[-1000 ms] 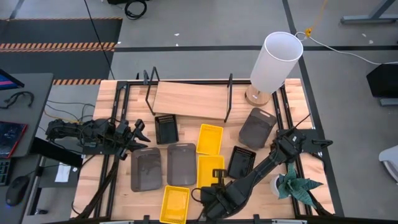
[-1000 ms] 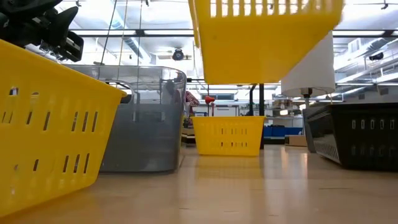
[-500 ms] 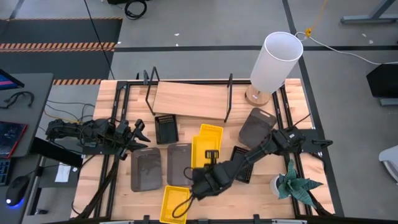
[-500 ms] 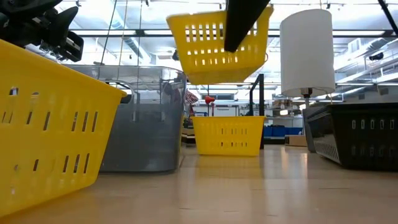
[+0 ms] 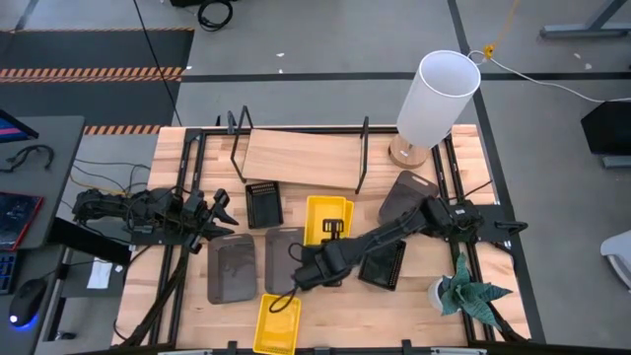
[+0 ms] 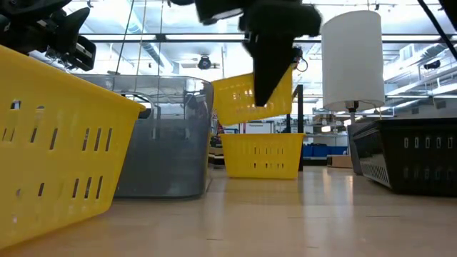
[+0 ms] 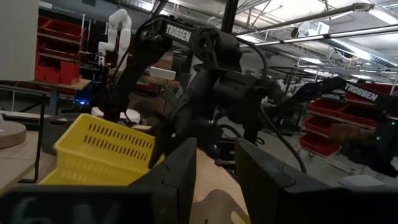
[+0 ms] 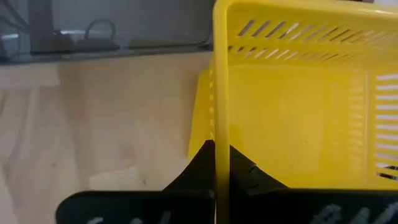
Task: Stack baskets on shelf by color
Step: Stack the bottom right yellow bin on top of the top yellow bin
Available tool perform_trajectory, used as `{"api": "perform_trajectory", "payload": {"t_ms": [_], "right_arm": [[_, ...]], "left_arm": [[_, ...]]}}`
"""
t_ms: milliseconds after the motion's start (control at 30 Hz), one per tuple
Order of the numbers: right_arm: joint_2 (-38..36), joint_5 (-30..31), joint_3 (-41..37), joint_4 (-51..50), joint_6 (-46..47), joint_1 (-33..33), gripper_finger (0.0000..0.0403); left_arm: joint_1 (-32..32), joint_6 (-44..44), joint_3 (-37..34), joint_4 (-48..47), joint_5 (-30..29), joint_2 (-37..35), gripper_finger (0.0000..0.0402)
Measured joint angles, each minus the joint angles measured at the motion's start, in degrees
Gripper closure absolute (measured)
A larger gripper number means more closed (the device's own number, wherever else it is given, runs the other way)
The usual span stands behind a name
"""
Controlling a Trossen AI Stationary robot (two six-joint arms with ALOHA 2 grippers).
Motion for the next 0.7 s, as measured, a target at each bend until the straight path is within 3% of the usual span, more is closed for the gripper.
{"api": "perform_trajectory", "payload": {"t_ms": [700], "right_arm": [[0.0, -0.9, -1.7, 0.5, 2.4, -3.4, 0.0398]], "left_arm": [[0.0, 0.0, 0.0, 0.0, 0.0, 0.0, 0.0284]]}}
